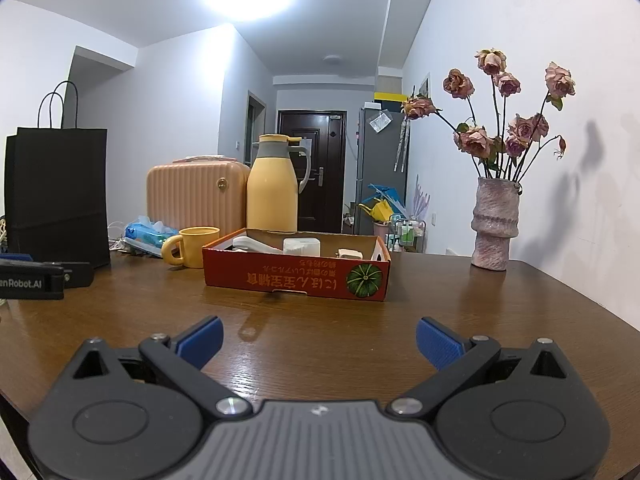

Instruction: Organize rigid objects

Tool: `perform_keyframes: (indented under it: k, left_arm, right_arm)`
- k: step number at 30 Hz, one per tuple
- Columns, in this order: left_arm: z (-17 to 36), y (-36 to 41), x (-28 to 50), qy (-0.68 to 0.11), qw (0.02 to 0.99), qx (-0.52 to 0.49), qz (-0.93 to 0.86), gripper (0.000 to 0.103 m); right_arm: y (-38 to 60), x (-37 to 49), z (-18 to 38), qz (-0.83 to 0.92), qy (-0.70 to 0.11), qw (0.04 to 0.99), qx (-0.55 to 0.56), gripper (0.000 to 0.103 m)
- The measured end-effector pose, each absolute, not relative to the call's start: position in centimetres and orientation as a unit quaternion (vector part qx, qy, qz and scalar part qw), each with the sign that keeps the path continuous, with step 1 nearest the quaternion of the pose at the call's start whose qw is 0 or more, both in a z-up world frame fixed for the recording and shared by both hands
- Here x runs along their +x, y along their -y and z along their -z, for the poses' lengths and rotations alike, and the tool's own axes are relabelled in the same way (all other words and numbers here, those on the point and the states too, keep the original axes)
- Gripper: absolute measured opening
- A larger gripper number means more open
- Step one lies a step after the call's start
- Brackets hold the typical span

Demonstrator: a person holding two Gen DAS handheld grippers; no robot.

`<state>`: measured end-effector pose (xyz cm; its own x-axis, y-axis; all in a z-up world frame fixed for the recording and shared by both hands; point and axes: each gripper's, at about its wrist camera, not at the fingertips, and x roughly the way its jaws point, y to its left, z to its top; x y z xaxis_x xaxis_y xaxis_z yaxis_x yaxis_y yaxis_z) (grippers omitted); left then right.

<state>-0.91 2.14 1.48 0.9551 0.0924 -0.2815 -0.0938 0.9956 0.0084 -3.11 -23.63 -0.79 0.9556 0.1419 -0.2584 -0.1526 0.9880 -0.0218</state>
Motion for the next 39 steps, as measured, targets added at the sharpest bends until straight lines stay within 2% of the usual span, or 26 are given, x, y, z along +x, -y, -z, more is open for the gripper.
perform_keyframes:
  k: [39]
  left_arm:
    - [-1.35, -1.95, -1.47, -0.132, 0.990, 0.000, -0.042, 0.103]
  right_arm:
    - [23.60, -2.96, 0.85, -0.077, -0.134, 0.988, -0.019, 0.103]
